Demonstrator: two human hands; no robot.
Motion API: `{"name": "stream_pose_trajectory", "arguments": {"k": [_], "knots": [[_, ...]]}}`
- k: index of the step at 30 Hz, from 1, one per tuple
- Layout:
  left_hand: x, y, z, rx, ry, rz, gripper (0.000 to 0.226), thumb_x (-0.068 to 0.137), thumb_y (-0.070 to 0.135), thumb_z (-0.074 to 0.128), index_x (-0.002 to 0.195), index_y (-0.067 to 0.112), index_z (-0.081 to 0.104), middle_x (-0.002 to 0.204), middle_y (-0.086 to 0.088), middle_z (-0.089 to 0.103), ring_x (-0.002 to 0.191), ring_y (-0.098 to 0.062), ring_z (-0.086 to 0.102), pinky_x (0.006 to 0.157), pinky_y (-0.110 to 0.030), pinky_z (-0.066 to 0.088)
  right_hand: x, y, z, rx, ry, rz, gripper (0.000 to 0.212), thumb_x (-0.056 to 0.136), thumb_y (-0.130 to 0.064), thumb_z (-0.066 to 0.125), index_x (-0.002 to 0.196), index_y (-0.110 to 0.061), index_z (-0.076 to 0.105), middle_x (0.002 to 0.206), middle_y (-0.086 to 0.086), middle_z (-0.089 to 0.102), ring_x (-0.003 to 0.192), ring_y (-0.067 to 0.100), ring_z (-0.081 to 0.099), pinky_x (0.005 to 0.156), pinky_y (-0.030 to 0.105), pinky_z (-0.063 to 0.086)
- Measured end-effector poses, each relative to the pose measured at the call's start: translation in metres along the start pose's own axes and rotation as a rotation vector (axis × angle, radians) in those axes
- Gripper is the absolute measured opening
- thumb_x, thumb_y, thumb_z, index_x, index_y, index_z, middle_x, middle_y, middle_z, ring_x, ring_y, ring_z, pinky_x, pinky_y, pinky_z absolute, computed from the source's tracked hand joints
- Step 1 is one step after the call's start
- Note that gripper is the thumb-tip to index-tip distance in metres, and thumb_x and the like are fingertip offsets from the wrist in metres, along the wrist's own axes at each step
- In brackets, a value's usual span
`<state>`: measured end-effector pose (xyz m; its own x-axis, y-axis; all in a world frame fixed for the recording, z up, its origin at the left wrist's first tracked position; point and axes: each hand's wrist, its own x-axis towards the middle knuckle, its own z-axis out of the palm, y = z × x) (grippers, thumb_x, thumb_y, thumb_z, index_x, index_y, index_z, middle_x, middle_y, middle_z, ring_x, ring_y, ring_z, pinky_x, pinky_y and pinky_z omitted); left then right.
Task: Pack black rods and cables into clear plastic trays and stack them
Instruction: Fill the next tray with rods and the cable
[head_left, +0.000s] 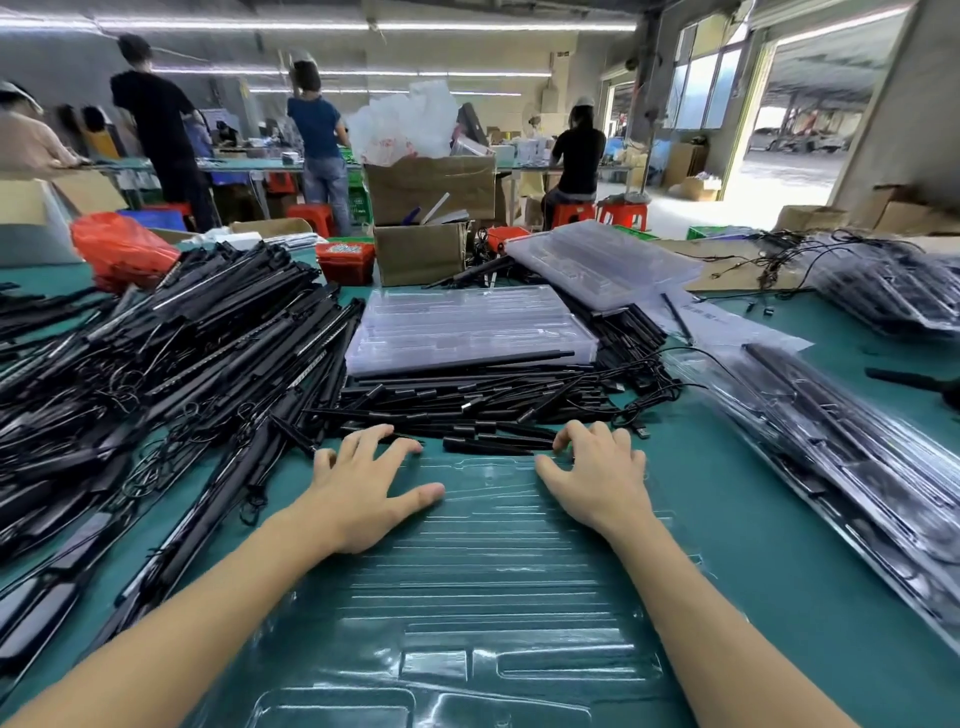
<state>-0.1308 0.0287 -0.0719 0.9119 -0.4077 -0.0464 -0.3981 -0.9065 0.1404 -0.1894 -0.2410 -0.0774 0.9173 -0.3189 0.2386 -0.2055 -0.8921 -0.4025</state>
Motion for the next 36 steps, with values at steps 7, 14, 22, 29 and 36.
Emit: {"name": "stream_pose_trajectory", "arguments": {"k": [7,14,22,29,36], "knots": [[0.016,0.007,-0.016,-0.058,0.024,-0.057,0.069,0.088,0.081,0.028,0.142,0.039,0.035,0.151,0.002,0.033,0.140,-0.023,0.024,0.110,-0.049,0.022,0.002,-0.002,0.000,-0.012,-0.032,0.011,0.029,0.092,-0.050,0.047,0.112,-0.031,0.052,0.111,-0.004,0.047,0.113,0.023,0.035,0.099,0.044,0.028],[0.034,0.019,-0.021,-0.081,0.176,0.014,0.032,0.105,0.039,0.040,0.136,0.036,0.046,0.138,0.003,0.043,0.132,-0.023,0.031,0.108,-0.046,0.029,0.007,-0.001,-0.002,0.037,-0.064,-0.011,0.025,0.091,-0.050,0.051,0.108,-0.033,0.054,0.110,-0.006,0.049,0.114,0.022,0.036,0.101,0.043,0.028],[0.072,0.036,-0.026,-0.144,0.347,-0.039,0.029,0.103,0.030,0.045,0.132,0.030,0.050,0.132,0.000,0.050,0.125,-0.025,0.039,0.104,-0.047,0.032,0.008,0.006,-0.001,0.374,0.056,0.058,0.009,0.088,-0.044,0.060,0.090,-0.036,0.058,0.085,-0.017,0.059,0.097,0.012,0.043,0.086,0.032,0.026],[0.114,0.013,-0.042,-0.006,0.101,-0.129,0.031,0.107,0.028,0.033,0.131,0.025,0.053,0.136,-0.005,0.051,0.127,-0.031,0.045,0.105,-0.055,0.032,0.009,0.007,0.001,0.379,0.066,0.050,0.008,0.088,-0.043,0.060,0.088,-0.035,0.058,0.083,-0.017,0.059,0.095,0.009,0.045,0.086,0.032,0.031],[0.121,0.006,-0.036,-0.012,0.130,-0.146,0.021,0.104,0.029,0.035,0.112,0.027,0.054,0.120,-0.005,0.050,0.119,-0.030,0.041,0.100,-0.052,0.032,0.009,0.006,-0.001,0.376,0.045,0.066,0.007,0.087,-0.042,0.059,0.090,-0.035,0.059,0.085,-0.017,0.061,0.096,0.009,0.044,0.088,0.033,0.036]]}}
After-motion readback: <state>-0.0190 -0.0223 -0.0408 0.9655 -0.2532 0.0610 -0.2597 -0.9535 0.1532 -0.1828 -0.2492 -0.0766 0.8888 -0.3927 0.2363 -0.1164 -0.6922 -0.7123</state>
